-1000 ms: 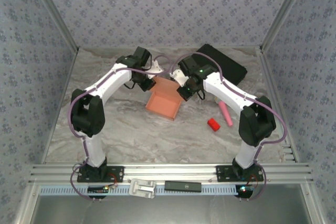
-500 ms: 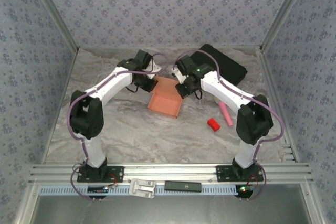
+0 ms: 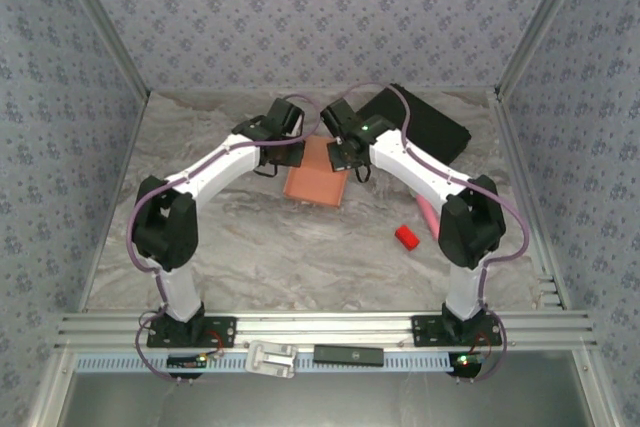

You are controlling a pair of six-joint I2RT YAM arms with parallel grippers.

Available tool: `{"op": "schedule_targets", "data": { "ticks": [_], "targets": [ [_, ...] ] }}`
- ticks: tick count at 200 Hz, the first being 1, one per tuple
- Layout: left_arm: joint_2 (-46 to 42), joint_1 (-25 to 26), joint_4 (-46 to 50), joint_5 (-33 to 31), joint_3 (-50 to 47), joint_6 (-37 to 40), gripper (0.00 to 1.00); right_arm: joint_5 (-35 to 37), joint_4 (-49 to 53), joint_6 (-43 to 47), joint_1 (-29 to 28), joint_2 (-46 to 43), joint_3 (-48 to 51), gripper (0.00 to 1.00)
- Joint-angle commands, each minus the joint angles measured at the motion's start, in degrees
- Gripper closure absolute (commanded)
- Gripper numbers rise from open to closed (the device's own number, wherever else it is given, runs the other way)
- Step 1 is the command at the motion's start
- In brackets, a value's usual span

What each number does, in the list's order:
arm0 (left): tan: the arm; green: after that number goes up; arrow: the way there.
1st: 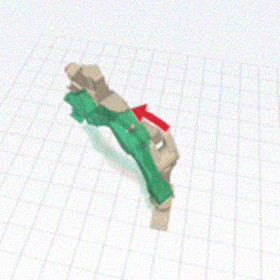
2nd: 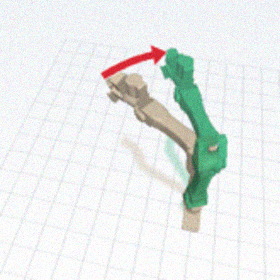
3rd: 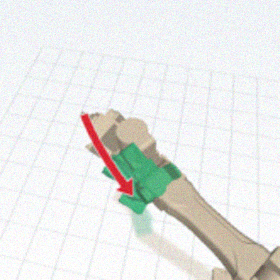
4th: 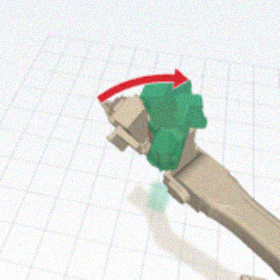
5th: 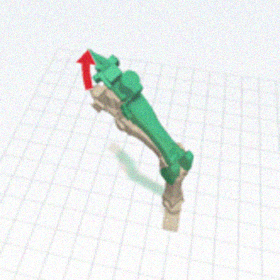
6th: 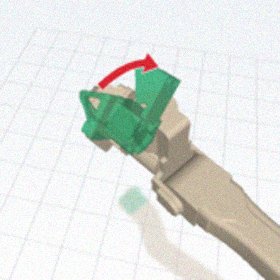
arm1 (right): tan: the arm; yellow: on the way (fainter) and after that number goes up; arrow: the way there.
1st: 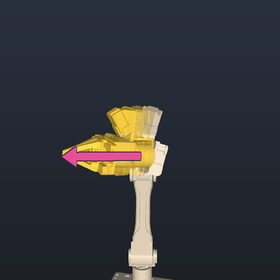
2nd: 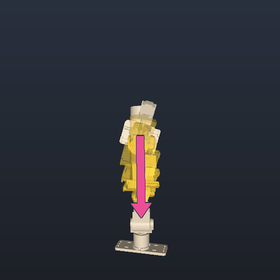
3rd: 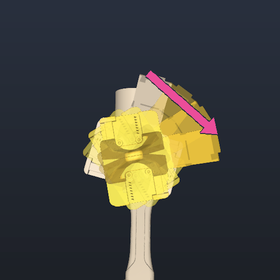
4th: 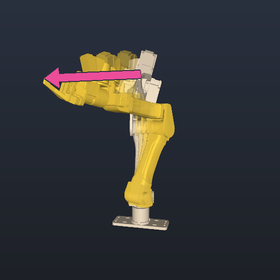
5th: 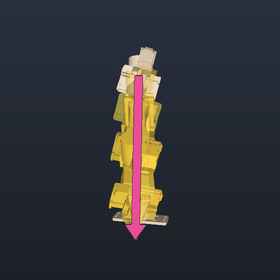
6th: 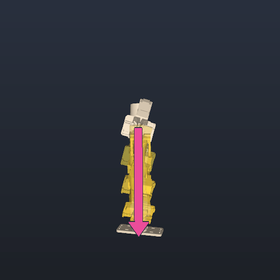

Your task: Fold the paper box

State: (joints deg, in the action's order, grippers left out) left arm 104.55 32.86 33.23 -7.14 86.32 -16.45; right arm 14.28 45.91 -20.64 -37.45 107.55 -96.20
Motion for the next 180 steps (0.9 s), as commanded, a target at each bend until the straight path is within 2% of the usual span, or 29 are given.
{"op": "schedule_targets", "data": {
  "ticks": [1,68,136,180],
  "targets": [
    [-2.38,1.65,-5.44,3.05,-1.00,-2.48,1.00,0.11,-4.72,-2.64,-1.62,1.07,-3.70,1.00],
    [-2.61,1.61,-12.31,2.87,-5.97,-4.66,1.00,2.74,-14.30,-2.29,-1.44,1.97,-0.38,1.00],
    [-4.53,1.86,-21.21,3.01,-13.70,-7.75,1.00,5.56,-18.63,-6.10,-2.80,0.79,5.02,1.00],
    [-7.82,3.68,-28.21,-0.68,-19.75,-7.82,1.00,8.71,-24.33,-7.96,-4.06,-2.25,11.66,1.00]
  ]
}}
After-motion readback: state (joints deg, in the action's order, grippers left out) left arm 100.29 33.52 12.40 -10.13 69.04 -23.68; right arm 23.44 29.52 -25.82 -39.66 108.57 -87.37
